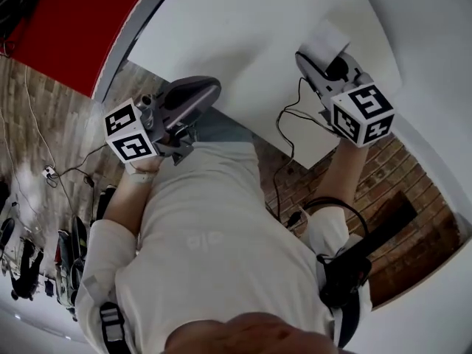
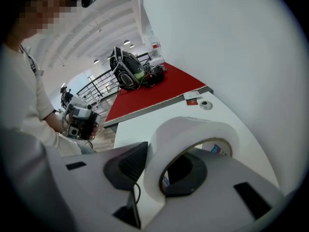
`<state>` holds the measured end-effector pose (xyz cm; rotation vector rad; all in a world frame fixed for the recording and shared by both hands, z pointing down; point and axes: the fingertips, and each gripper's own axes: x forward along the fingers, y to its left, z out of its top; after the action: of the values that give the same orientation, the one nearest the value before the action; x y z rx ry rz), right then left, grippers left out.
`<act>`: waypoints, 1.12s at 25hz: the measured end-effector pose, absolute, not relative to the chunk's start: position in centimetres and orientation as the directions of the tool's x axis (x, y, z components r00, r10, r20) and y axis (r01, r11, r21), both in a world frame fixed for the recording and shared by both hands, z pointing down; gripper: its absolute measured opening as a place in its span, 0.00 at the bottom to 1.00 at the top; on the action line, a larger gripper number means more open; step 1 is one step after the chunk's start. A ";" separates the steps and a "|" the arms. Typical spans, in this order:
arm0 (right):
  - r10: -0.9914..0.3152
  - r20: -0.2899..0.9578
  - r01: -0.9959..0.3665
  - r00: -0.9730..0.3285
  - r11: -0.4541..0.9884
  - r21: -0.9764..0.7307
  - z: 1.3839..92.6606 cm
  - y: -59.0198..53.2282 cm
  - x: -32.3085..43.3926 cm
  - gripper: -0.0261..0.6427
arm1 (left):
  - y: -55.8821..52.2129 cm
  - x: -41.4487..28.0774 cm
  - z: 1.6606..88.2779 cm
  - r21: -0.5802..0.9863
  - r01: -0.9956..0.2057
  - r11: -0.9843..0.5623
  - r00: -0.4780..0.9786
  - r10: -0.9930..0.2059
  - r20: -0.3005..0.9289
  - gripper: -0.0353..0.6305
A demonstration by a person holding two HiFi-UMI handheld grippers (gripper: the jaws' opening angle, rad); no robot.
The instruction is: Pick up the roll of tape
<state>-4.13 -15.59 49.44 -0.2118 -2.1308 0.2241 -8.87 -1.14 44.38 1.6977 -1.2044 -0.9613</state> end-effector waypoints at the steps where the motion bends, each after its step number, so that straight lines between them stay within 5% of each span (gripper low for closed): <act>1: 0.236 0.799 0.058 -0.553 0.968 -0.246 48.8 -15.5 -4.4 0.21 | -1.1 -9.0 43.9 0.918 -0.340 -0.206 0.255 -0.959 -0.121 0.07; 28: -0.025 0.409 -0.155 -0.912 0.945 -0.289 29.4 -12.9 0.2 0.21 | -1.2 -5.1 30.0 0.765 -0.444 -0.467 0.511 -0.833 -0.212 0.07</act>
<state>0.16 -12.92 29.43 0.1301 -2.6909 0.4455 -5.12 -1.18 30.00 2.1029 -1.0386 -0.7718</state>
